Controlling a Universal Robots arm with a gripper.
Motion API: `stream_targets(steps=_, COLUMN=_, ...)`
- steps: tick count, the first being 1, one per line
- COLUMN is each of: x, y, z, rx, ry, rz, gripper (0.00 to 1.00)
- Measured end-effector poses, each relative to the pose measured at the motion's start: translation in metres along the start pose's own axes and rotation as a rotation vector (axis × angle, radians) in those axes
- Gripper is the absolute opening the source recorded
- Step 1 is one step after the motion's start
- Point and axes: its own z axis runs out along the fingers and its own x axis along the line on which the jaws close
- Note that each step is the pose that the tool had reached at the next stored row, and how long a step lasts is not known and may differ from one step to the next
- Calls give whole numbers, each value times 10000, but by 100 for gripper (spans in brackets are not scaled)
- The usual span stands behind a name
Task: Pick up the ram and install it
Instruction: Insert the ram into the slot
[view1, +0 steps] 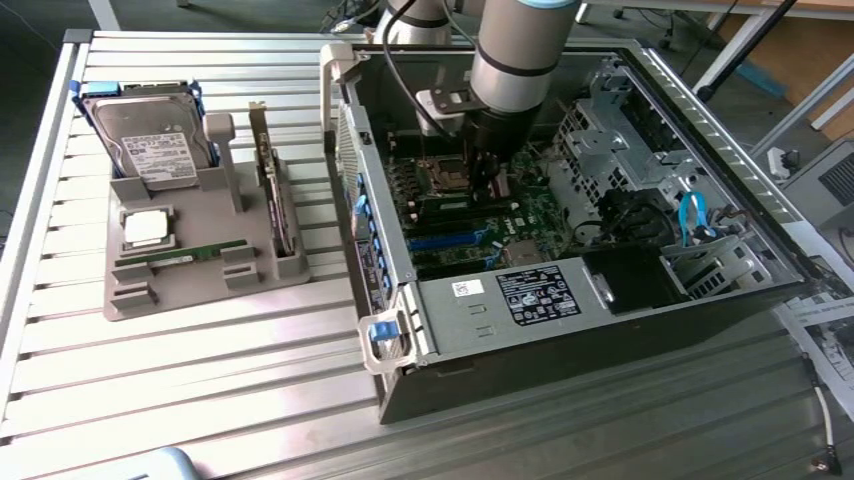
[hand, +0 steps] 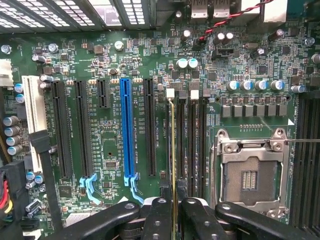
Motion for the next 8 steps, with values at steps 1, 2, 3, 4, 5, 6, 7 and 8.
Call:
stream_targets(steps=1, x=0, y=0, z=2, rx=0, ry=1, rz=0, gripper=14)
stream_targets(steps=2, x=0, y=0, z=5, rx=0, ry=0, rz=0, gripper=14)
stream_targets(steps=3, x=0, y=1, z=8, rx=1, ry=0, rz=-1, gripper=14)
stream_targets(steps=4, x=0, y=1, z=11, rx=1, ry=0, rz=-1, gripper=14)
stream_targets(steps=5, x=0, y=1, z=12, rx=0, ry=1, rz=0, gripper=14)
stream_targets(steps=6, x=0, y=1, z=14, rx=-1, ry=1, rz=0, gripper=14)
stream_targets(steps=7, x=0, y=2, z=17, rx=0, ry=0, rz=0, gripper=14)
stream_targets(steps=8, x=0, y=2, z=18, rx=-1, ry=1, rz=-1, gripper=14)
